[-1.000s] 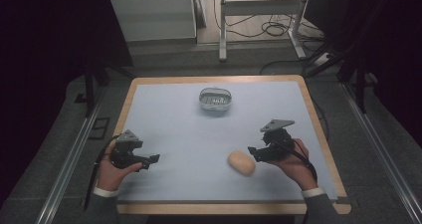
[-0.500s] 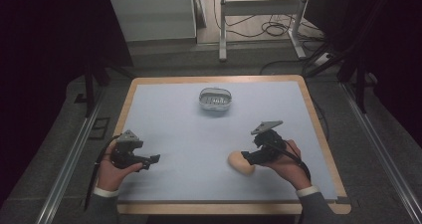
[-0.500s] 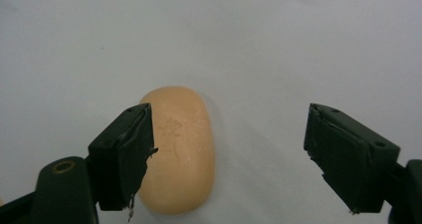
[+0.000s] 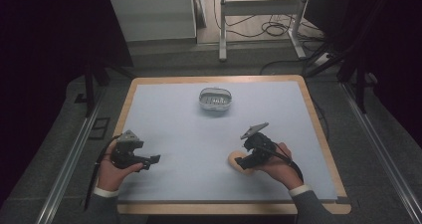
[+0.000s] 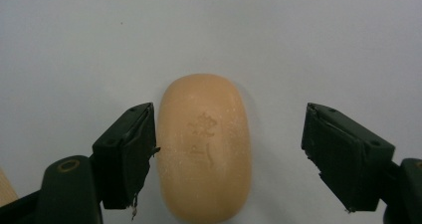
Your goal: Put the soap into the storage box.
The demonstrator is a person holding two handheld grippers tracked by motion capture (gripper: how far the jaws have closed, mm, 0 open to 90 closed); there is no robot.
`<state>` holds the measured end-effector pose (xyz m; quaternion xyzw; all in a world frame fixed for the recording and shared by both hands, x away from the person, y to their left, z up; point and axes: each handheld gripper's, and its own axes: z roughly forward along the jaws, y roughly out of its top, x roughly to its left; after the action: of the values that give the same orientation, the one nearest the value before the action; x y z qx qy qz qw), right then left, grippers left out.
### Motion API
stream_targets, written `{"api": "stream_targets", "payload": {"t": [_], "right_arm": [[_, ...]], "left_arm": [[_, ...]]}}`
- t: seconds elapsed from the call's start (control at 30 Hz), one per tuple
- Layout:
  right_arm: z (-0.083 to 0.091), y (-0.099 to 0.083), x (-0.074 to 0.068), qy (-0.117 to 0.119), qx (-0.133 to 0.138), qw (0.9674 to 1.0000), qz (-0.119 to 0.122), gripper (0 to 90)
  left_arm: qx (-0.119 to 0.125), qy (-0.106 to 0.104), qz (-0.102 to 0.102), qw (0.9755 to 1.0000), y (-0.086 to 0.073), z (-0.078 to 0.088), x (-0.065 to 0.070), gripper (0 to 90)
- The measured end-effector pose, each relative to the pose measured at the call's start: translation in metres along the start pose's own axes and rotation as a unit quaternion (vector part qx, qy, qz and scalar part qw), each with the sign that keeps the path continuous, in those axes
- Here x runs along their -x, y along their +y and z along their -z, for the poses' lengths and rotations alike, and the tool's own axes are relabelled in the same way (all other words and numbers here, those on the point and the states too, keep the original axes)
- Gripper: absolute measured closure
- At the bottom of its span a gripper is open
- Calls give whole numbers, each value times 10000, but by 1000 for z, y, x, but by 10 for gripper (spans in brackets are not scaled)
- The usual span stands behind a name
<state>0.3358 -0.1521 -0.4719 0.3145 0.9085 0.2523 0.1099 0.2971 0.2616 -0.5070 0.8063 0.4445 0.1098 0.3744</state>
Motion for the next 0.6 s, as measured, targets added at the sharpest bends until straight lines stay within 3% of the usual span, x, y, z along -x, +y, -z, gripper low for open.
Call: {"api": "stream_targets", "payload": {"t": [0.37,0.6], "right_arm": [[-15,-1,-5,73,-351,9993,81,248],[-26,1,-8,191,-602,9979,136,312]], "left_arm": [[-36,-1,-38,10000,0,-1,0,76],[-17,-1,-33,10000,0,-1,0,76]]}}
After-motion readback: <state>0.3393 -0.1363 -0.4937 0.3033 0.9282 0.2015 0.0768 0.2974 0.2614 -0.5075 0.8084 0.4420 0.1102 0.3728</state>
